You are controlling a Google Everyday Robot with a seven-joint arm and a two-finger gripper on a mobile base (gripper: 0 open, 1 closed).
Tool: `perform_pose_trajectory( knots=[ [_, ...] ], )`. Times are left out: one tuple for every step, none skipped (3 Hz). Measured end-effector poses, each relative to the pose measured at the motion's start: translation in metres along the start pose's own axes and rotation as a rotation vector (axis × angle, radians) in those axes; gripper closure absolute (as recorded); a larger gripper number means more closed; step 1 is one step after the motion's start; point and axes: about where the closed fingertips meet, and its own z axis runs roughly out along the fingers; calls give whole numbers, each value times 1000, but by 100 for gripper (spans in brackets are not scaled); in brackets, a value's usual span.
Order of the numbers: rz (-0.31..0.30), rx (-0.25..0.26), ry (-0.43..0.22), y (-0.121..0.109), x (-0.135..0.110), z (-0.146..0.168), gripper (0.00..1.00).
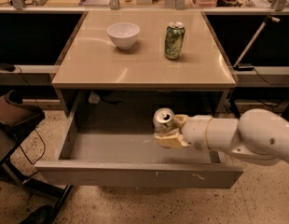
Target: Place 7up can into top drawer
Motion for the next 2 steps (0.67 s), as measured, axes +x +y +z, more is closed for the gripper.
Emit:
perform_pose_trajectory(
  knots=[
    [-16,26,69,-12,22,63,100],
    [-41,76,217,-27,55,82,100]
  ],
)
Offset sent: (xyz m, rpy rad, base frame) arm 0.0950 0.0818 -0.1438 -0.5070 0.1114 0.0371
